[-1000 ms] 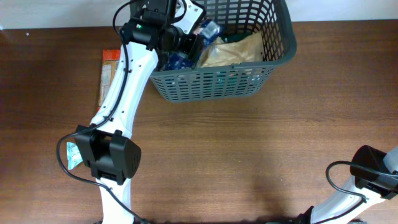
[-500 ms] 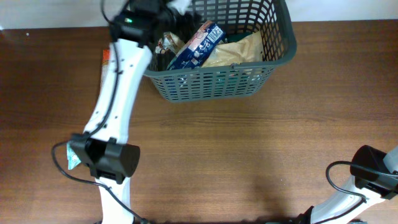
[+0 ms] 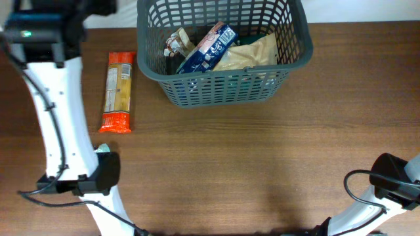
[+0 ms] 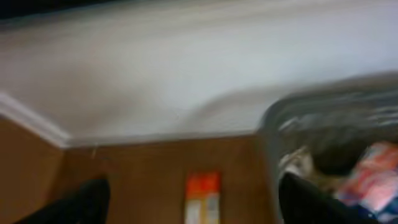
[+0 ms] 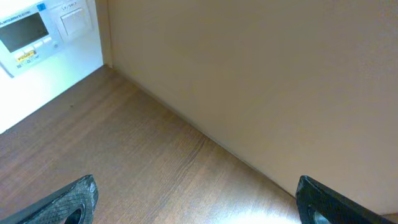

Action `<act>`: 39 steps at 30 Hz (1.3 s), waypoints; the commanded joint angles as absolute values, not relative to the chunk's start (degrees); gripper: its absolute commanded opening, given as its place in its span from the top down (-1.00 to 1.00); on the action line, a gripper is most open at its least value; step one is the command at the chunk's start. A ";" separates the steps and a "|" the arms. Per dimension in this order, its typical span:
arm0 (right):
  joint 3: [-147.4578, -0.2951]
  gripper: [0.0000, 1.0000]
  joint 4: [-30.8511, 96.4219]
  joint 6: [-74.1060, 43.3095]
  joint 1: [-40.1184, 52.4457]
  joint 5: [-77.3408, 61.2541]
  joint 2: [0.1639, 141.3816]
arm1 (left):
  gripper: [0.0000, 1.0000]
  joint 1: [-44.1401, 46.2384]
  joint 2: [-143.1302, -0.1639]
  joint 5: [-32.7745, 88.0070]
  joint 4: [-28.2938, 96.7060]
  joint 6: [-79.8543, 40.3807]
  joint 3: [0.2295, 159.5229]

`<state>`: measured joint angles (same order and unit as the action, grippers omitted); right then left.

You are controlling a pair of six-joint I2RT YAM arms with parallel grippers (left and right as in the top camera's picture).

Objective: Pack container
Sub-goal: 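Move the left gripper over the orange pasta packet, then grasp the pasta packet with the left gripper and lift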

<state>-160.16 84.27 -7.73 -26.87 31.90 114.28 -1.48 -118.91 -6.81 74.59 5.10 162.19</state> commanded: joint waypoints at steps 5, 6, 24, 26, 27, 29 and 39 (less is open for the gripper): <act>-159.92 -0.98 84.25 -8.47 -27.03 32.34 113.93 | -0.99 -8.01 -118.39 -9.89 85.58 -2.11 160.70; -159.92 -0.98 84.25 -8.47 -27.03 32.34 113.93 | -0.99 -8.40 -118.39 -9.87 86.26 -2.11 160.18; -159.92 -0.98 84.25 -8.47 -27.03 32.34 113.93 | -0.98 -9.28 -118.72 -4.36 68.36 7.94 120.81; -159.92 -0.98 84.27 -8.47 -27.03 32.34 113.93 | -0.99 -9.41 -118.72 -1.93 65.17 9.50 116.33; -159.89 -0.98 84.27 -8.47 -27.03 32.34 113.93 | -0.99 -9.50 -118.83 -0.60 63.72 9.85 114.41; -159.92 -0.98 84.25 -8.47 -27.03 32.34 113.93 | -0.99 -9.76 -119.15 1.06 61.98 9.82 111.94; -159.92 -0.98 84.27 -8.47 -27.03 32.34 113.93 | -1.00 -10.66 -125.95 2.17 56.97 10.20 109.84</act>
